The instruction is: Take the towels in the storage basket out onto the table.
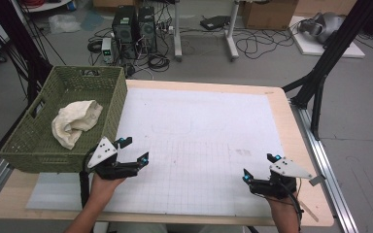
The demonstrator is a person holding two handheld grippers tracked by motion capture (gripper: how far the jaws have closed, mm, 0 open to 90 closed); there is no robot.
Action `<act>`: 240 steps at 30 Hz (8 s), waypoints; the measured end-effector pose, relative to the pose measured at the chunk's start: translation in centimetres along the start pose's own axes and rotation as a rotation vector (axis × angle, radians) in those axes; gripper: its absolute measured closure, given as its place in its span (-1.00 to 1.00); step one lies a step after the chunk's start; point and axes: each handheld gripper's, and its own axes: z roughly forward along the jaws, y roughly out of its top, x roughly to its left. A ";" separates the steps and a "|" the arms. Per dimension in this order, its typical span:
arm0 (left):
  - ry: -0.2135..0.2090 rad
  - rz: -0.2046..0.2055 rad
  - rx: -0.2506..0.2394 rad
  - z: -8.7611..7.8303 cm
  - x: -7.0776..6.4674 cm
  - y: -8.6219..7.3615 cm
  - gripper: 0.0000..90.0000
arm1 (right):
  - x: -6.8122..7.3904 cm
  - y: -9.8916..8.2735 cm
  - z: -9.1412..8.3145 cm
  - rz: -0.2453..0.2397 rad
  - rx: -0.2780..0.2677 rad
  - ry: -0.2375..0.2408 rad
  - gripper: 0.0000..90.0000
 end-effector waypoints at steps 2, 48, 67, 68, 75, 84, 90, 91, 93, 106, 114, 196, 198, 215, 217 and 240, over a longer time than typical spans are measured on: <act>-0.002 -0.003 -0.007 0.0 0.0 0.0 -0.61 | 0.0 0.0 0.1 0.007 -0.001 0.007 -0.90; -0.011 -0.016 -0.037 -2.9 1.4 4.8 -0.59 | 0.5 0.5 0.6 0.003 0.033 0.045 -0.80; 0.124 0.006 -0.044 -6.6 8.3 10.3 -0.60 | 0.6 0.4 0.4 0.028 0.012 0.035 -0.98; 0.132 0.003 -0.045 -6.8 8.8 10.6 -0.60 | 0.6 0.4 0.4 0.021 0.013 0.037 -0.98; 0.216 -0.022 0.007 -7.0 13.3 11.1 -0.60 | 0.7 0.3 0.5 0.012 0.025 0.029 -0.98; 0.297 -0.130 0.109 -6.4 19.0 9.4 -0.60 | 0.8 0.2 0.7 0.002 0.041 0.023 -0.98; 0.380 -0.184 0.206 -5.8 21.9 7.7 -0.60 | 0.9 0.3 0.7 -0.001 0.045 0.022 -0.97; 0.390 -0.191 0.221 -5.6 22.2 7.5 -0.60 | 0.9 0.3 0.7 -0.001 0.045 0.022 -0.97; 0.406 -0.185 0.268 -5.2 22.7 7.0 -0.60 | 0.8 0.2 0.6 -0.006 0.042 0.019 -0.97; 0.491 -0.242 0.537 -3.7 24.5 4.1 -0.52 | 1.0 -0.1 0.4 -0.002 0.063 0.015 -0.97; 0.488 -0.275 0.716 -2.7 25.0 2.5 -0.32 | 1.0 -0.3 0.4 0.003 0.070 0.016 -0.97; 0.015 0.031 -0.239 -7.6 10.9 18.3 0.66 | 1.2 0.3 0.3 0.014 0.049 0.023 -0.97; -0.012 0.036 -0.240 -7.1 10.2 18.3 0.66 | 1.1 0.4 0.3 0.009 0.047 0.020 -0.97; -0.255 0.036 -0.188 0.4 3.1 16.8 0.66 | 1.0 0.4 0.3 0.006 0.043 0.020 -0.97; -0.285 0.036 -0.171 1.5 2.2 16.2 0.66 | 1.0 0.4 0.3 0.006 0.042 0.020 -0.97; -0.583 -0.183 -0.003 12.6 -5.9 4.9 0.60 | 0.5 0.0 0.2 0.023 0.055 0.012 -0.97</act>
